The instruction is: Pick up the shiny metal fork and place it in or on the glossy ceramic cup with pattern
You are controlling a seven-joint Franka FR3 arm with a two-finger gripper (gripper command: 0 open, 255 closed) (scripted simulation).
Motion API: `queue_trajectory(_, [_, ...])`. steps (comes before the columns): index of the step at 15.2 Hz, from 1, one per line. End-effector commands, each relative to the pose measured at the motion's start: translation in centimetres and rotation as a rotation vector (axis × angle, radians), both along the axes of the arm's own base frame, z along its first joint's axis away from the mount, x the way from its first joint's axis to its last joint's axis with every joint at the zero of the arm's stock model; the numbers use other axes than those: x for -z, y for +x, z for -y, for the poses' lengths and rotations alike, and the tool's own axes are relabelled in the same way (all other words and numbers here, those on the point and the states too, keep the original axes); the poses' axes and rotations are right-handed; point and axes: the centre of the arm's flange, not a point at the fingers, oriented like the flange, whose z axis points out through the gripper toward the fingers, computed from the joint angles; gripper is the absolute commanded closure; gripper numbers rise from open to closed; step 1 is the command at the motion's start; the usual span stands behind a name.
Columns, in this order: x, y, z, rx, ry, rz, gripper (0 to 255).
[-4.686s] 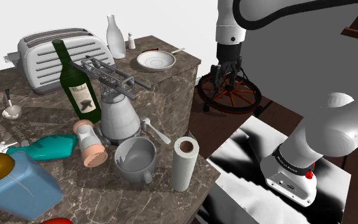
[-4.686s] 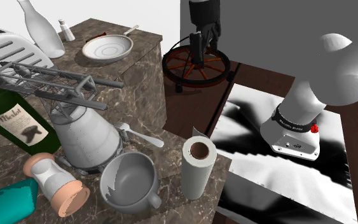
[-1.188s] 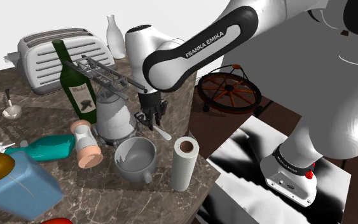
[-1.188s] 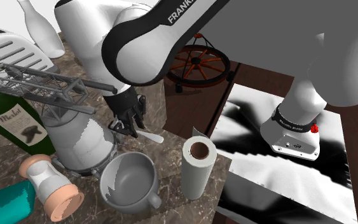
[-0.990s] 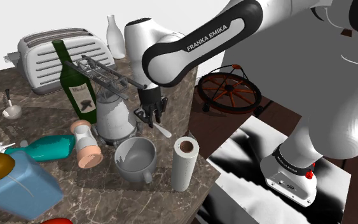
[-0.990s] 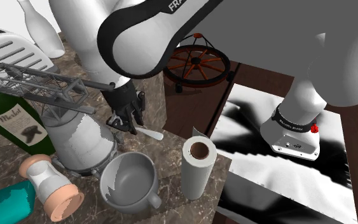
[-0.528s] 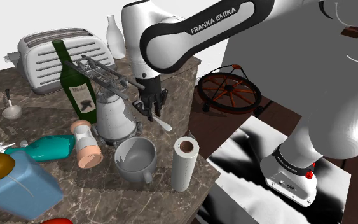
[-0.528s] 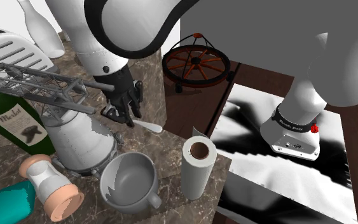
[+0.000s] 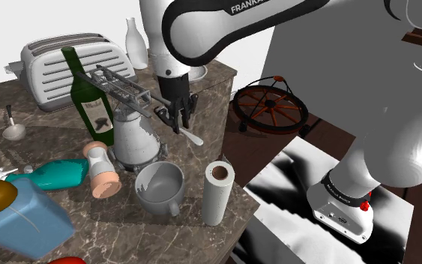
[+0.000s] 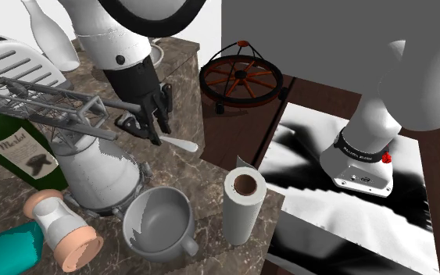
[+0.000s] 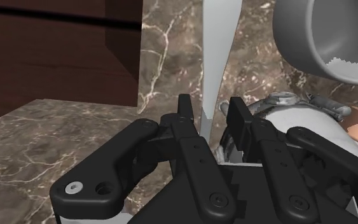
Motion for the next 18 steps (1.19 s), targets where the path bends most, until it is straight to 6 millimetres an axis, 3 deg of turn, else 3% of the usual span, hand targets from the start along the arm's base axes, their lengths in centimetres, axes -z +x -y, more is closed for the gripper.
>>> queue_trajectory(1, [-1.1, 0.0, 0.0, 0.0, 0.0, 0.0, 255])
queue_trajectory(9, [-5.1, 0.0, 0.0, 0.0, 0.0, 0.0, 255])
queue_trajectory(18, [-4.2, -7.5, -9.2, 0.0, 0.0, 0.0, 255])
